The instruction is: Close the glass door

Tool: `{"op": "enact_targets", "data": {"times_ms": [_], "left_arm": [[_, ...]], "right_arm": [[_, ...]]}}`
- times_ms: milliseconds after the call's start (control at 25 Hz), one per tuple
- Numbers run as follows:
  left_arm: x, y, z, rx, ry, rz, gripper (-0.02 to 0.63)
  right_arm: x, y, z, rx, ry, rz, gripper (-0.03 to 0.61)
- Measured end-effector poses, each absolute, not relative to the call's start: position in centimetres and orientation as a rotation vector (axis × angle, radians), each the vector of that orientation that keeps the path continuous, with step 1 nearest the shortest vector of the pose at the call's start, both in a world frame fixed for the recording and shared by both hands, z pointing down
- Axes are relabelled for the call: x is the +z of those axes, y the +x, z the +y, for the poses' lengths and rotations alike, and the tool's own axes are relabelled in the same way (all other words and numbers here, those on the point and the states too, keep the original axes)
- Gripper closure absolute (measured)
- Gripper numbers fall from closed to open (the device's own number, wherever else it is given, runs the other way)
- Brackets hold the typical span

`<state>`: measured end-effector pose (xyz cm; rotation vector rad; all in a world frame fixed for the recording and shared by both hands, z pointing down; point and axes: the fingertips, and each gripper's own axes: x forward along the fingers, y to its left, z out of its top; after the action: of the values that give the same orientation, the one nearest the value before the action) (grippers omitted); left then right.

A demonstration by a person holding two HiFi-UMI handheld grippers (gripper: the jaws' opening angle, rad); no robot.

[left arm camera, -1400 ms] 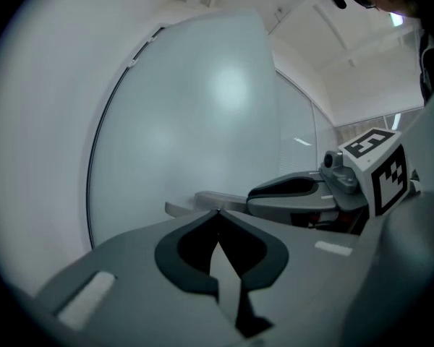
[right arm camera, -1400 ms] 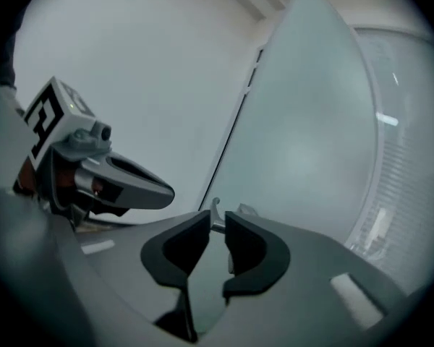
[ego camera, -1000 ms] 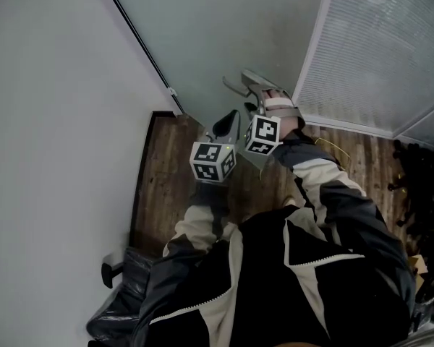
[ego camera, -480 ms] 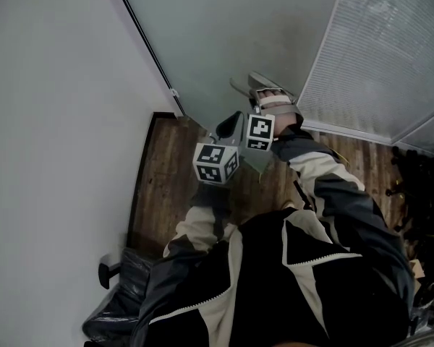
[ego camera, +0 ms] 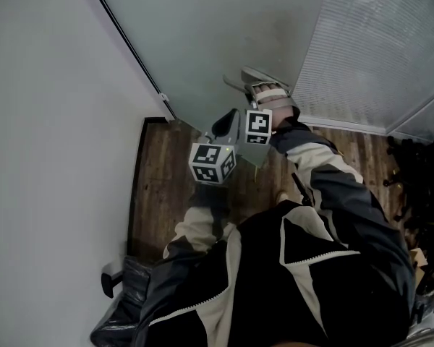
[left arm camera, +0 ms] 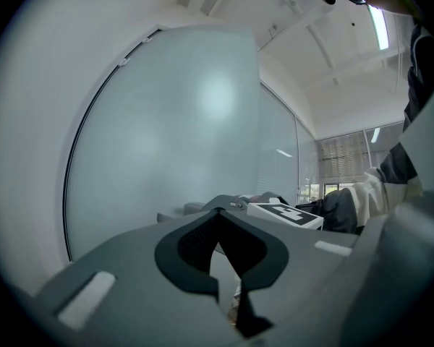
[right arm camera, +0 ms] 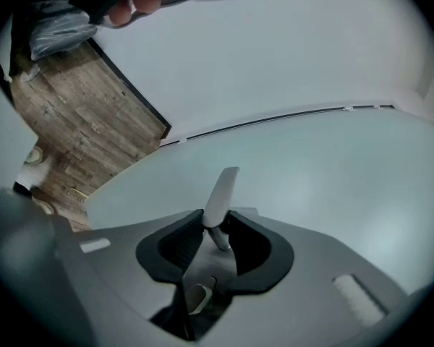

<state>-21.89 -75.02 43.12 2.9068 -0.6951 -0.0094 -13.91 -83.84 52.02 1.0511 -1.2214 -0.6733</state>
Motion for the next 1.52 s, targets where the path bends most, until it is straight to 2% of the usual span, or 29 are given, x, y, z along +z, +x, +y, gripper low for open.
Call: {"op": "enact_targets", "data": {"times_ms": [1000,1520], "left_arm": [[42.3,-8.9,-84.4,-0.015,2.909,-0.83,0.614],[43.1,-6.6,-86.7,0.038,2.868,-0.945,0.614]], "right_arm": [[52.8,4.9,-95.8,-0.684,1.025,-1.104,0.466],[53.0,11.7,-103.1,-0.691,1.006,-1.057,0.468]]}}
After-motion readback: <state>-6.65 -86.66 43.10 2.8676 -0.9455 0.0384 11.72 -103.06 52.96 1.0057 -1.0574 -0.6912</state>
